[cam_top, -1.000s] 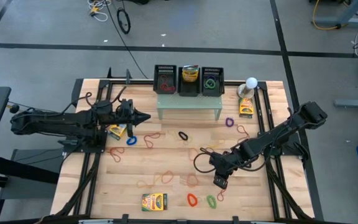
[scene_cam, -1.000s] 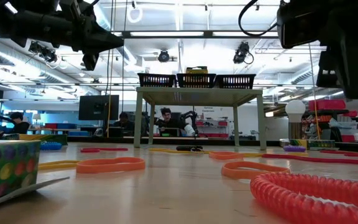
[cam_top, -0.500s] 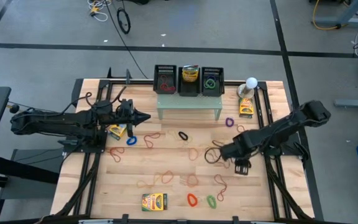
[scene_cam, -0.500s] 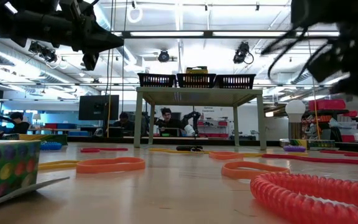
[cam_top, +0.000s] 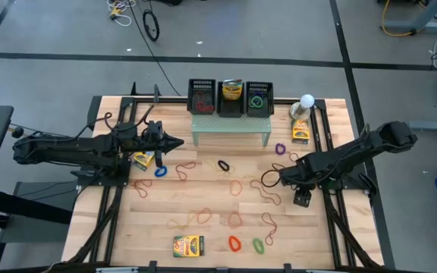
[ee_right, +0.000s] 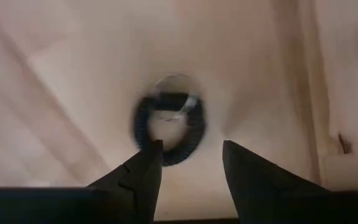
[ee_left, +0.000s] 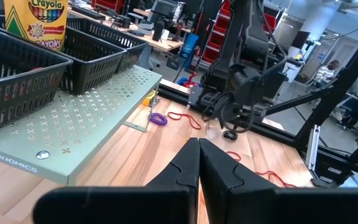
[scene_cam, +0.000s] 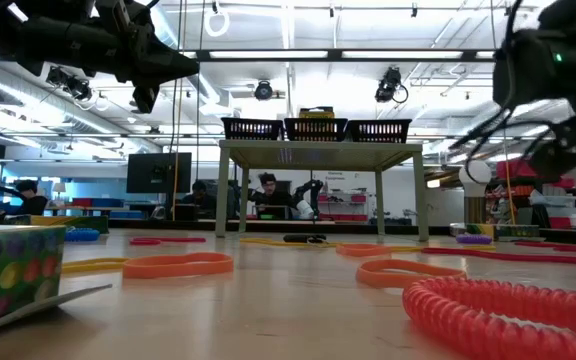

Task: Pick & Place Office Desk Supplies
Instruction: Put the black spring bracelet into the right black bin on the shelf

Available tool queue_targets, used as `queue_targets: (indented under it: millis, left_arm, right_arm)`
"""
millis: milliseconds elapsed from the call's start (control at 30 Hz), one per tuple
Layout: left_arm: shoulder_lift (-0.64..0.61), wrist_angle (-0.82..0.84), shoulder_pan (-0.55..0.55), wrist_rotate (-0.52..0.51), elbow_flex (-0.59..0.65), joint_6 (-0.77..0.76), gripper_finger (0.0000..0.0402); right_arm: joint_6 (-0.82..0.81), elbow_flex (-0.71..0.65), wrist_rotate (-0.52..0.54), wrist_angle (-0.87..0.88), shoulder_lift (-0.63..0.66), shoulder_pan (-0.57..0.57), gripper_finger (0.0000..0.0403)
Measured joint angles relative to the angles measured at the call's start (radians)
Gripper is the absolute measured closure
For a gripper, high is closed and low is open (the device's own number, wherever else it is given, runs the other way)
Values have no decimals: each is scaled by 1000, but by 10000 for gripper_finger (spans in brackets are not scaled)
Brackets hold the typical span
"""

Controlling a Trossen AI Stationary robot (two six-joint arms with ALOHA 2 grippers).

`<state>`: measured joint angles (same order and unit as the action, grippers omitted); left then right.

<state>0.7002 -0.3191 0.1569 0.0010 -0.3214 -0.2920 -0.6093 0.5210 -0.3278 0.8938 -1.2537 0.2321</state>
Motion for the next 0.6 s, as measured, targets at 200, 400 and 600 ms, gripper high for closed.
queue_targets:
  millis: [200,400,600]
  left_arm:
    - [0,0,0,0,0,0,392]
    - [0,0,0,0,0,0,392]
    - [0,1,0,0,0,0,392]
  right_arm:
    - [-78,-42,15,-83,2,-1,254]
    - [-111,-35,47,-74,0,-13,359]
    - [-141,53,55,-73,-1,-16,385]
